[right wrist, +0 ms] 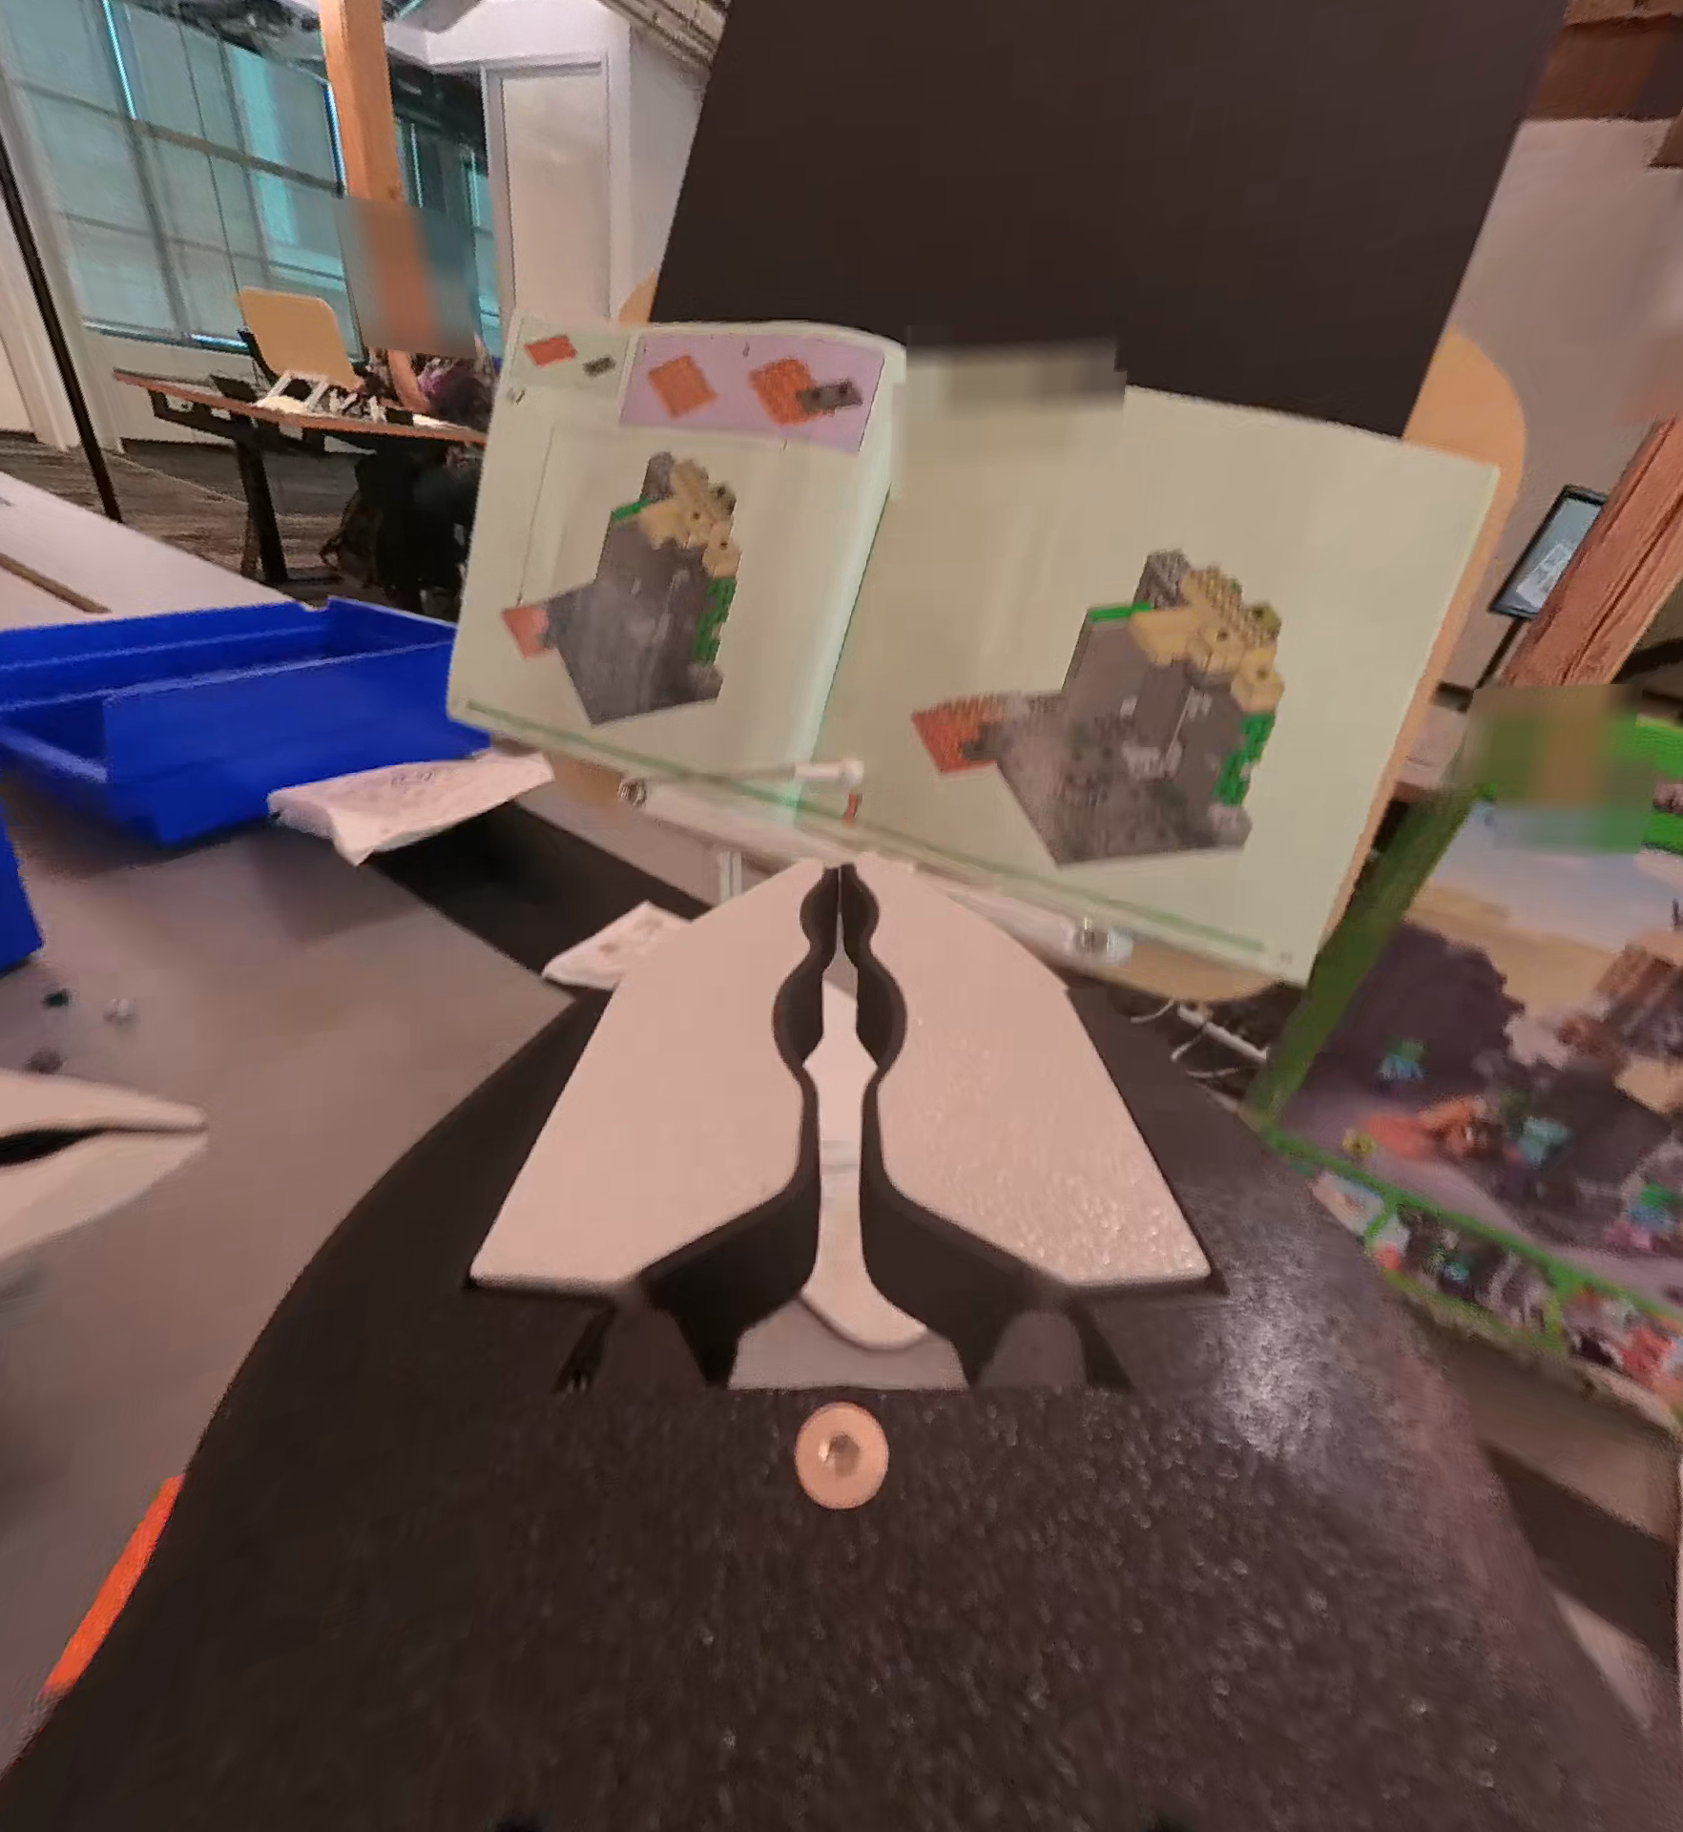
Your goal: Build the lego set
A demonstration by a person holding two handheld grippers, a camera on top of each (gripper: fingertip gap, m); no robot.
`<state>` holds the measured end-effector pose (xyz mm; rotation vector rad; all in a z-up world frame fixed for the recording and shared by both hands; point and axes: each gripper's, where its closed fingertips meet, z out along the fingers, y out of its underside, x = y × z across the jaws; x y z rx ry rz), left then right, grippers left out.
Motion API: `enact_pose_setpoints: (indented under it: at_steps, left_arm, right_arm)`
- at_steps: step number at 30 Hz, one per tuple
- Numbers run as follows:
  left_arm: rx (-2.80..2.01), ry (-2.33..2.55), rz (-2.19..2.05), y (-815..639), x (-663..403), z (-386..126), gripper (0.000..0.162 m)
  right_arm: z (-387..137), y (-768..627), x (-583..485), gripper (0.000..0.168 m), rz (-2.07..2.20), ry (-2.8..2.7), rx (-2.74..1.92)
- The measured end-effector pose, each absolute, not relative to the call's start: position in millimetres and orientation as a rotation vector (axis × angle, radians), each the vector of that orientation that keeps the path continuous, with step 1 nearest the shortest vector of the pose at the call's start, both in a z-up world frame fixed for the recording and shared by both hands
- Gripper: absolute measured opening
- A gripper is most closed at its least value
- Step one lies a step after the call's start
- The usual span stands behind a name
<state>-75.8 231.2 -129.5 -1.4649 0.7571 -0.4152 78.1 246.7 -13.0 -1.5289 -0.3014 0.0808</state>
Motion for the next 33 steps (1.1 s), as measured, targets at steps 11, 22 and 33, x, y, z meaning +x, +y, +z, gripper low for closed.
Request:
enact_pose_setpoints:
  at_steps: [11,22,33]
  left_arm:
    - [-1.494,0.78,-0.495,209,-55,-131,0.0]
    - [-1.469,0.885,-0.522,180,-27,-137,0.0]
    - [-1.463,0.898,-0.486,178,-29,-132,0.0]
  right_arm:
    - [-104,163,102,0.0,0.174,-0.158,-1.639]
    - [-116,160,88,0.0,0.223,-0.145,-1.614]
    - [-109,154,91,0.0,0.333,-0.11,-1.596]
